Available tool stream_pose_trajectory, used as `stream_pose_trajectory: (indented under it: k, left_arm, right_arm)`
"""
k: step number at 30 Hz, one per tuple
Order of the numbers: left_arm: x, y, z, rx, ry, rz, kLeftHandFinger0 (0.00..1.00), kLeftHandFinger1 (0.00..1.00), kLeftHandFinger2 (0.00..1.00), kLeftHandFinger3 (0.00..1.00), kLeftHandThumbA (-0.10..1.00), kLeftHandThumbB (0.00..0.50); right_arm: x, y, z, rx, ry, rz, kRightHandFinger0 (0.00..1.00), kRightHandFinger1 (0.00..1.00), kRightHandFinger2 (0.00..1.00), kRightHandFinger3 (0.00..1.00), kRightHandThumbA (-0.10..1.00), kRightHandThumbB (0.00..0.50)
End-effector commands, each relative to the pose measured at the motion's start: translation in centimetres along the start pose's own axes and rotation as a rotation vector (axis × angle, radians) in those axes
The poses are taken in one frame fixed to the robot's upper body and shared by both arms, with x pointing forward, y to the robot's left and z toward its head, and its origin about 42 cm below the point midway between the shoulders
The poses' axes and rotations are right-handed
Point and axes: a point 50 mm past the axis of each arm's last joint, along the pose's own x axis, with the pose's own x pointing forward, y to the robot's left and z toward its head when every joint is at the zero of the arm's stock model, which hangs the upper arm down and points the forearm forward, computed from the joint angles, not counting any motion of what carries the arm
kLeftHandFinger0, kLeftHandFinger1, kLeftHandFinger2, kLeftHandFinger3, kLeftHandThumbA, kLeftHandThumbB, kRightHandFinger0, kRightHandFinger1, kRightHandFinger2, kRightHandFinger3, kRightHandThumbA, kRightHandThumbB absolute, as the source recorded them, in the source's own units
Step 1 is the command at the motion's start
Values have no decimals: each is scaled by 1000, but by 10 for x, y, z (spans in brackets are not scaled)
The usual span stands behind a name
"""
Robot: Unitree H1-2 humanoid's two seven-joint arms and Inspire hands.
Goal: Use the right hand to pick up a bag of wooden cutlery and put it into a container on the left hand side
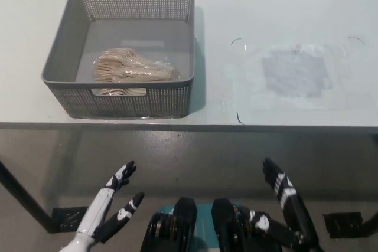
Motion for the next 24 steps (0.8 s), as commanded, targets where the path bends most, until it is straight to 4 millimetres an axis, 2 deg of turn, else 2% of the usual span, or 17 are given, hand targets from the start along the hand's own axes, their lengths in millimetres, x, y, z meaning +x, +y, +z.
stream_pose_trajectory:
  k: [1,5,7,10,12,15,18,24]
  left_arm:
    - [3,5,3,-26,-39,26,1000,1000,1000,1000,788,82]
    - [-5,-2,-1,-45,-23,31,1000,1000,1000,1000,777,94]
    - [-5,-3,-1,-45,-21,37,1000,1000,1000,1000,778,94]
    - [-2,-3,0,-45,-24,57,1000,1000,1000,1000,793,95]
    - [-1,-3,0,-49,-24,67,1000,1000,1000,1000,799,93]
    - [-3,-3,0,-55,-18,76,1000,1000,1000,1000,810,105]
    - [-5,-3,0,-63,-15,77,1000,1000,1000,1000,793,114]
    - [-7,-3,2,-57,-9,80,1000,1000,1000,1000,795,101]
  right_arm:
    - [-11,-13,-5,17,-42,-29,1000,1000,1000,1000,1000,290]
    - [-6,-17,-9,43,-30,-39,1000,1000,1000,1000,1000,303]
    - [-1,-20,-11,24,-24,-31,1000,1000,1000,1000,1000,292]
    - [9,-21,-10,16,-31,-11,1000,1000,1000,1000,1000,333]
    - [13,-22,-8,16,-38,-3,1000,1000,1000,1000,1000,342]
    - [15,-23,-8,9,-38,7,1000,1000,1000,1000,1000,331]
    - [14,-22,-8,14,-39,9,1000,1000,1000,1000,1000,283]
    - [15,-22,-8,6,-38,14,1000,1000,1000,1000,1000,294]
